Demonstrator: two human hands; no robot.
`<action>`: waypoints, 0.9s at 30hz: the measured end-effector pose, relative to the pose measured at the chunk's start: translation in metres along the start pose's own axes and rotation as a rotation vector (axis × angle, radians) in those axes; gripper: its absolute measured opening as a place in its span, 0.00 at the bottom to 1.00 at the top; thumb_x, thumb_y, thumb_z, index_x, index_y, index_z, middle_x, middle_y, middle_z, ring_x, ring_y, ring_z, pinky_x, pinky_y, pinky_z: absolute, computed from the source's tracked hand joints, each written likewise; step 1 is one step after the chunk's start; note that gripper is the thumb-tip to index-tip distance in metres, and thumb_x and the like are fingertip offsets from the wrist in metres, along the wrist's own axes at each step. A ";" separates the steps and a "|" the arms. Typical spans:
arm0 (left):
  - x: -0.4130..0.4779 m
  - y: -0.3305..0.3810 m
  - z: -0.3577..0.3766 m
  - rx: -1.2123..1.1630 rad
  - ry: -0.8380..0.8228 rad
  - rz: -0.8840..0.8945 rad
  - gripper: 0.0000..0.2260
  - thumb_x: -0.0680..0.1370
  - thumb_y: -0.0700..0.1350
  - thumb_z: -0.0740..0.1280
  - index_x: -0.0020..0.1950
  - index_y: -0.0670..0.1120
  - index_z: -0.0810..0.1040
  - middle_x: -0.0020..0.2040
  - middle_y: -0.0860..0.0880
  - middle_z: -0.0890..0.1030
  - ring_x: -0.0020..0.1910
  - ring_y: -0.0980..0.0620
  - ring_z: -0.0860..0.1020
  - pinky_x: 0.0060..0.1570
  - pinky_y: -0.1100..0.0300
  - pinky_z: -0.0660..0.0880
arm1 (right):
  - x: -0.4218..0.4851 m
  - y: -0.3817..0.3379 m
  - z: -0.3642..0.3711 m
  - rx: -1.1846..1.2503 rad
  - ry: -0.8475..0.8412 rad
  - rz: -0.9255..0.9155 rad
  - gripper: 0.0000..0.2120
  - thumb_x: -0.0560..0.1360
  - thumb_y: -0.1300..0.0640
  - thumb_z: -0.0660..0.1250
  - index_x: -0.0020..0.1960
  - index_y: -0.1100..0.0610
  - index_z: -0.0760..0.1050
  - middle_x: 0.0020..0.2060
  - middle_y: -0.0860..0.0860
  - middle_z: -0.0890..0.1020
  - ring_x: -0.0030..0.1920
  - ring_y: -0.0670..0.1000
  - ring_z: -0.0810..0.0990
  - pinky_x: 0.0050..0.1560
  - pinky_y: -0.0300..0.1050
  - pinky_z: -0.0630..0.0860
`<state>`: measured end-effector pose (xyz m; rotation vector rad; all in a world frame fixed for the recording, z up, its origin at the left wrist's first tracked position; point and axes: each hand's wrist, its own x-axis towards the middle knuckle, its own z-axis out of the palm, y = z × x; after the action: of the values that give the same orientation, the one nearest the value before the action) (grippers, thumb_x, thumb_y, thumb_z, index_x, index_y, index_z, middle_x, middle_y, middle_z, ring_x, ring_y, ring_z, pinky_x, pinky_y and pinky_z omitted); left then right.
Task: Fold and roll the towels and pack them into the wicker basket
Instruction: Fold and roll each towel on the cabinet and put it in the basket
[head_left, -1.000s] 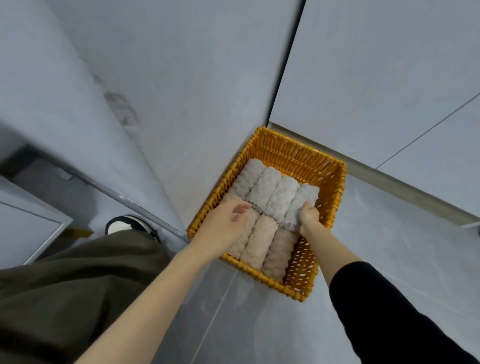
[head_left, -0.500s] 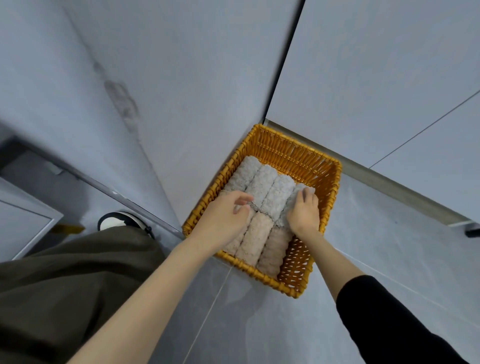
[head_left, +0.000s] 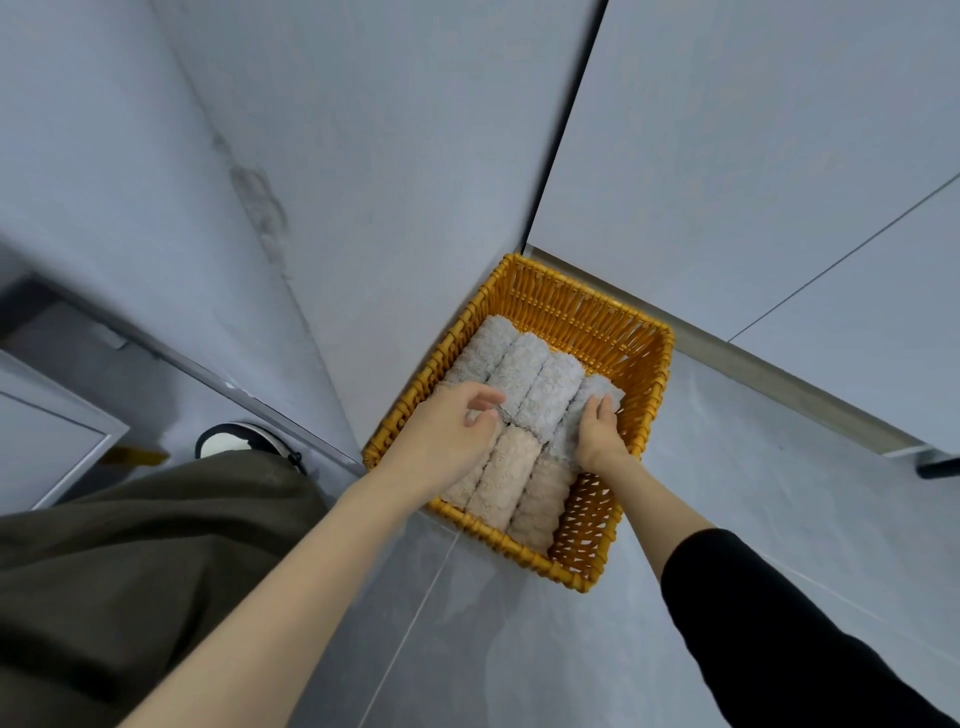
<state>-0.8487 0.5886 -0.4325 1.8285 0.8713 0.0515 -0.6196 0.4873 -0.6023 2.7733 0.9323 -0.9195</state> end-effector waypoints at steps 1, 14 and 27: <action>-0.002 0.001 -0.001 -0.005 0.002 0.000 0.12 0.82 0.47 0.58 0.65 0.53 0.73 0.57 0.58 0.74 0.57 0.59 0.73 0.44 0.72 0.66 | -0.002 -0.001 -0.003 0.015 0.023 0.005 0.37 0.76 0.73 0.57 0.77 0.65 0.37 0.76 0.61 0.37 0.77 0.61 0.43 0.75 0.51 0.56; -0.044 0.034 -0.033 -0.094 0.137 0.095 0.12 0.81 0.45 0.60 0.63 0.53 0.74 0.57 0.58 0.76 0.56 0.61 0.74 0.44 0.75 0.66 | -0.129 -0.053 -0.104 0.302 0.308 -0.477 0.18 0.80 0.59 0.60 0.70 0.54 0.70 0.64 0.49 0.76 0.56 0.47 0.76 0.56 0.38 0.73; -0.143 0.071 -0.121 -0.145 0.434 0.221 0.09 0.80 0.43 0.63 0.58 0.54 0.76 0.53 0.55 0.80 0.52 0.59 0.77 0.49 0.71 0.70 | -0.307 -0.137 -0.175 0.416 0.306 -0.918 0.15 0.80 0.56 0.62 0.66 0.48 0.72 0.54 0.38 0.80 0.50 0.38 0.78 0.52 0.32 0.74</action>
<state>-0.9657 0.5896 -0.2700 1.7966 0.9288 0.6549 -0.8023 0.4810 -0.2702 2.8065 2.4264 -0.8170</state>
